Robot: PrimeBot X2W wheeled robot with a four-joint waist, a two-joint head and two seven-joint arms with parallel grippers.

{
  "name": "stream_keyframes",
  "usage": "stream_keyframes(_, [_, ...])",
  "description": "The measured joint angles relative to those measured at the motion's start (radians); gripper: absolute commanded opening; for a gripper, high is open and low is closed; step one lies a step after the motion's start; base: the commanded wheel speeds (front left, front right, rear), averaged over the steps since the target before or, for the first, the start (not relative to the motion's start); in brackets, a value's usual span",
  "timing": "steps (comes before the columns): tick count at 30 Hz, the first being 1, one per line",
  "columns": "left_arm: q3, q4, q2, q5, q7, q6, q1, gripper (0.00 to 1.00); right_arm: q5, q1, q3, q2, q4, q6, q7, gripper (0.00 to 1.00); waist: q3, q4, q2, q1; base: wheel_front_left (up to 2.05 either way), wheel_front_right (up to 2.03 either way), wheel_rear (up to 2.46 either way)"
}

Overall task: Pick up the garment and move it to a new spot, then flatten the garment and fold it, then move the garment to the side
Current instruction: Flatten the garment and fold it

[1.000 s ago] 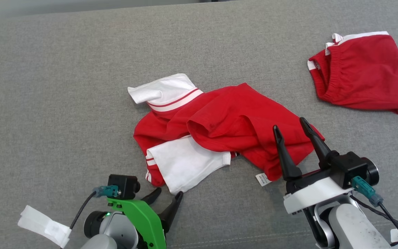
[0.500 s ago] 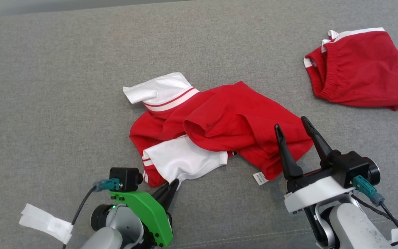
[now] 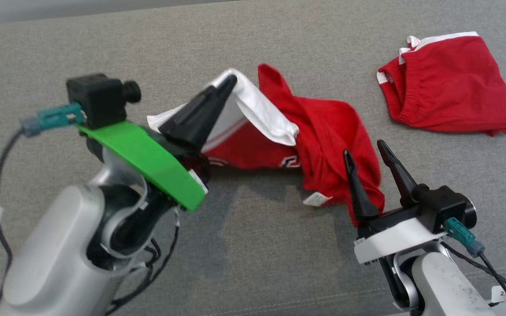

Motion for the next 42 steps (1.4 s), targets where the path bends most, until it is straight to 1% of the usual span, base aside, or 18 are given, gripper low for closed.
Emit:
stream_keyframes(1, [0.012,-0.014,0.013,0.001,0.017,0.002,-0.034,0.0,0.0,0.0,0.004,0.001,0.0,0.001,0.0,1.0,-0.001,-0.003,0.0,0.0,0.0,0.0,0.0])
stream_keyframes(2, [0.012,-0.014,0.013,0.001,0.017,0.002,-0.034,0.0,0.0,0.0,0.004,0.001,0.0,0.001,0.0,1.0,-0.001,-0.003,0.0,0.0,0.0,0.0,0.0])
stream_keyframes(5, [0.051,-0.043,0.045,-0.004,0.075,0.014,-0.122,0.0,0.0,-0.001,0.019,0.006,-0.001,0.011,0.0,1.0,-0.005,-0.015,0.0,0.0,0.0,0.0,0.0])
stream_keyframes(9, [0.089,-0.038,0.072,-0.015,0.151,0.023,-0.201,0.0,0.0,-0.002,0.039,0.012,-0.004,0.018,0.0,1.0,-0.008,-0.036,0.0,0.0,0.0,0.0,0.0])
stream_keyframes(12, [0.118,-0.017,0.104,-0.018,0.196,0.032,-0.229,0.0,0.001,-0.001,0.064,0.016,0.003,0.031,0.0,1.0,-0.011,-0.054,0.0,0.0,0.0,0.0,0.0])
stream_keyframes(14, [0.121,-0.004,0.136,-0.015,0.229,0.035,-0.231,0.0,0.001,0.0,0.093,0.016,0.019,0.045,0.001,1.0,-0.011,-0.066,0.0,0.0,0.0,0.0,0.0])
stream_keyframes(16, [0.121,0.004,0.153,-0.015,0.255,0.04,-0.23,0.0,0.005,0.007,0.112,0.017,0.031,0.054,0.019,1.0,-0.011,-0.078,0.0,0.0,0.0,0.0,0.0])
stream_keyframes(19, [0.13,0.029,0.154,-0.019,0.271,0.04,-0.23,0.0,0.011,0.03,0.121,0.013,0.055,0.062,0.048,1.0,-0.007,-0.087,0.0,0.0,0.0,0.0,0.0])
stream_keyframes(22, [0.16,0.032,0.154,-0.026,0.286,0.042,-0.23,0.0,0.013,0.057,0.133,-0.004,0.086,0.071,0.081,1.0,-0.004,-0.085,0.0,0.0,0.0,0.0,0.0])
stream_keyframes(26, [0.184,0.03,0.157,-0.027,0.305,0.046,-0.232,0.0,0.022,0.075,0.109,-0.021,0.112,0.067,0.101,1.0,0.006,-0.076,0.0,0.0,0.0,0.0,0.0])
stream_keyframes(29, [0.194,0.03,0.158,-0.035,0.314,0.048,-0.233,0.0,0.031,0.077,0.079,-0.031,0.132,0.057,0.102,1.0,0.016,-0.068,0.0,0.0,0.0,0.0,0.0])
stream_keyframes(30, [0.196,0.03,0.158,-0.037,0.315,0.048,-0.233,0.0,0.039,0.077,0.07,-0.03,0.137,0.051,0.102,1.0,0.019,-0.065,0.0,0.0,0.0,0.0,0.0])
stream_keyframes(35, [0.218,0.03,0.158,-0.042,0.324,0.049,-0.233,0.0,0.068,0.077,0.038,-0.021,0.161,0.05,0.103,1.0,0.034,-0.05,0.0,0.0,0.0,0.0,0.0])
stream_keyframes(39, [0.227,0.032,0.159,-0.042,0.332,0.049,-0.233,0.0,0.125,0.071,0.029,0.005,0.179,0.055,0.1,1.0,0.042,-0.045,0.0,0.0,0.0,0.0,0.0])
stream_keyframes(42, [0.229,0.031,0.159,-0.043,0.34,0.049,-0.233,0.0,0.15,0.051,0.019,0.008,0.193,0.062,0.097,1.0,0.046,-0.041,0.0,0.0,0.0,0.0,0.0])
